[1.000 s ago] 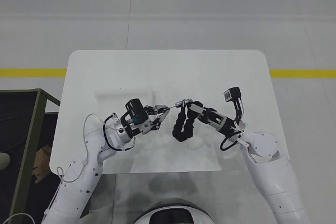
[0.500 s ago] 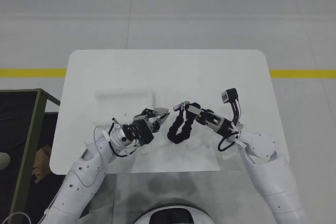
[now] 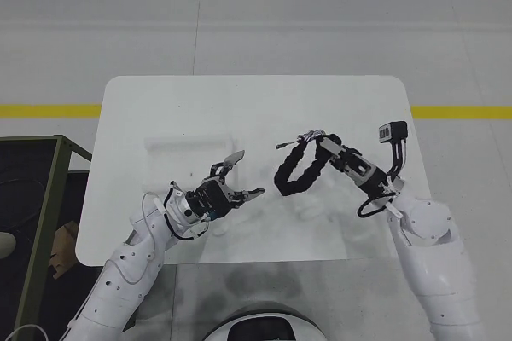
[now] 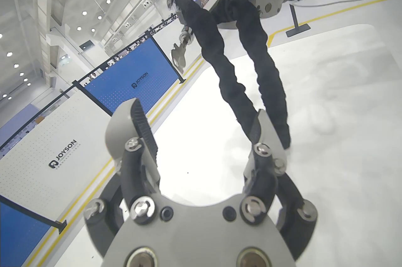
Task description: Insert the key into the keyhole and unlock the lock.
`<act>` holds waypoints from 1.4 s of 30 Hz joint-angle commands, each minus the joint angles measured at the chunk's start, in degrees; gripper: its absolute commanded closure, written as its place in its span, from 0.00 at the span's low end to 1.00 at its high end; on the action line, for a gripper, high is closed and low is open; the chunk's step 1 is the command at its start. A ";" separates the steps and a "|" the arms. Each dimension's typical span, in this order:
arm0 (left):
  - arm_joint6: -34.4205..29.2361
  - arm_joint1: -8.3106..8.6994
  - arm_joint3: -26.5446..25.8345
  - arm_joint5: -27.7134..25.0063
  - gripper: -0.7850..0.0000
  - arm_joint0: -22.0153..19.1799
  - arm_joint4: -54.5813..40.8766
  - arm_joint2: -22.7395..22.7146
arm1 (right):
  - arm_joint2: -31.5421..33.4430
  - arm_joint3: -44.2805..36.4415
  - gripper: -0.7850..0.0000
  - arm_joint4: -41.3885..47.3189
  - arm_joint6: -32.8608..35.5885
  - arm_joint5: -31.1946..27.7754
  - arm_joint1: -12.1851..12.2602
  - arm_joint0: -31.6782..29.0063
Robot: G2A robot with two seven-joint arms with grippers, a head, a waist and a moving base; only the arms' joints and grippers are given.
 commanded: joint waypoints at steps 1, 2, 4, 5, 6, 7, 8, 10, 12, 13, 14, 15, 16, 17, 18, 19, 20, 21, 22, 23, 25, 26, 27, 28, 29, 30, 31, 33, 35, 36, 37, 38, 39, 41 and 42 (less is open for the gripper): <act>0.00 0.00 0.00 0.00 0.00 0.00 0.00 0.00 | 1.36 -2.40 1.00 -8.07 -1.74 -3.00 0.32 -0.41; 0.00 0.00 0.00 0.00 0.00 0.00 0.00 0.00 | 1.97 -3.58 1.00 -12.71 -2.72 -4.36 0.49 -0.57; 0.00 0.00 0.00 0.00 0.00 0.00 0.00 0.00 | 2.84 -7.01 1.00 -24.45 -4.94 -7.69 0.82 -0.94; 0.00 0.00 0.00 0.00 0.00 0.00 0.00 0.00 | 3.20 -8.21 1.00 -31.16 -6.69 -8.85 0.94 -1.31; 0.00 0.00 0.00 0.00 0.00 0.00 0.00 0.00 | 2.93 -9.21 1.00 -36.63 -8.80 -10.00 0.96 -1.75; 0.00 0.00 0.00 0.00 0.00 0.00 0.00 0.00 | 2.73 -10.06 1.00 -42.20 -11.55 -10.79 0.95 -2.05; 0.00 0.00 0.00 0.00 0.00 0.00 0.00 0.00 | 2.19 -10.44 1.00 -48.06 -14.10 -11.14 0.93 -2.49; 0.00 0.00 0.00 0.00 0.00 0.00 0.00 0.00 | 0.65 -11.08 1.00 -60.15 -19.50 -12.72 0.93 -2.79; 0.00 0.00 0.00 0.00 0.00 0.00 0.00 0.00 | -1.40 -9.99 1.00 -69.09 -22.80 -12.72 0.90 -3.19; 0.00 0.00 0.00 0.00 0.00 0.00 0.00 0.00 | -2.79 -9.67 1.00 -74.57 -25.06 -13.03 0.91 -3.06; 0.00 0.00 0.00 0.00 0.00 0.00 0.00 0.00 | -4.29 -8.45 1.00 -79.60 -26.57 -12.59 0.90 -3.18; 0.00 0.00 0.00 0.00 0.00 0.00 0.00 0.00 | -5.82 -7.63 1.00 -83.69 -28.19 -12.33 0.88 -3.08; 0.00 0.00 0.00 0.00 0.00 0.00 0.00 0.00 | -7.13 -6.62 1.00 -87.73 -29.36 -11.88 0.89 -2.97; 0.00 0.00 0.00 0.00 0.00 0.00 0.00 0.00 | -8.45 -5.71 1.00 -90.66 -30.61 -11.91 0.89 -2.89; 0.00 0.00 0.00 0.00 0.00 0.00 0.00 0.00 | -9.19 -4.82 1.00 -91.47 -31.91 -11.44 0.83 -2.79; 0.00 0.00 0.00 0.00 0.00 0.00 0.00 0.00 | -9.53 -4.34 1.00 -92.36 -32.70 -10.62 0.79 -2.57; 0.00 0.00 0.00 0.00 0.00 0.00 0.00 0.00 | -9.70 -4.22 1.00 -92.67 -33.52 -9.98 0.76 -2.37; 0.00 0.00 0.00 0.00 0.00 0.00 0.00 0.00 | -9.50 -4.05 1.00 -91.98 -34.43 -9.42 0.74 -2.28; 0.00 0.00 0.00 0.00 0.00 0.00 0.00 0.00 | -8.88 -4.12 1.00 -91.14 -35.36 -8.65 0.73 -2.08; 0.00 0.00 0.00 0.00 0.00 0.00 0.00 0.00 | -8.58 -4.05 1.00 -88.62 -36.46 -8.72 0.67 -2.20; 0.00 0.00 0.00 0.00 0.00 0.00 0.00 0.00 | -6.97 -3.57 1.00 -83.49 -36.84 -8.09 0.62 -1.87; 0.00 0.00 0.00 0.00 0.00 0.00 0.00 0.00 | -6.87 -3.13 1.00 -80.34 -36.73 -9.13 0.58 -1.94; 0.00 0.00 0.00 0.00 0.00 0.00 0.00 0.00 | -6.45 -1.93 1.00 -75.58 -36.21 -9.50 0.48 -1.90; 0.00 0.00 0.00 0.00 0.00 0.00 0.00 0.00 | -5.91 -1.19 1.00 -72.68 -34.95 -9.15 0.45 -1.40; 0.00 0.00 0.00 0.00 0.00 0.00 0.00 0.00 | -5.89 -0.39 1.00 -69.51 -33.71 -9.07 0.37 -1.23; 0.00 0.00 0.00 0.00 0.00 0.00 0.00 0.00 | -6.18 0.58 1.00 -63.72 -32.92 -9.23 0.17 -1.28; 0.00 0.00 0.00 0.00 0.00 0.00 0.00 0.00 | -6.51 1.61 1.00 -56.97 -31.94 -9.19 -0.05 -1.26; 0.00 0.00 0.00 0.00 0.00 0.00 0.00 0.00 | -7.24 3.45 1.00 -47.96 -27.25 -9.01 -0.23 -0.31; 0.00 0.00 0.00 0.00 0.00 0.00 0.00 0.00 | -7.43 5.10 1.00 -45.66 -23.56 -7.40 -0.19 0.64; 0.00 0.00 0.00 0.00 0.00 0.00 0.00 0.00 | -7.86 5.94 1.00 -43.49 -22.41 -6.99 -0.27 0.77; 0.00 0.00 0.00 0.00 0.00 0.00 0.00 0.00 | -8.24 6.91 0.89 -40.89 -20.95 -6.27 -0.35 0.95; 0.00 0.00 0.00 0.00 0.00 0.00 0.00 0.00 | -8.69 8.15 0.00 -38.07 -18.60 -4.86 -0.42 1.13; 0.00 0.00 0.00 0.00 0.00 0.00 0.00 0.00 | -8.97 9.00 0.00 -35.82 -16.29 -3.74 -0.45 1.61; 0.00 0.00 0.00 0.00 0.00 0.00 0.00 0.00 | -9.32 10.61 0.00 -32.79 -11.97 -1.43 -0.43 2.38; 0.00 0.00 0.00 0.00 0.00 0.00 0.00 0.00 | -9.24 10.98 0.00 -31.88 -10.70 -0.62 -0.39 2.70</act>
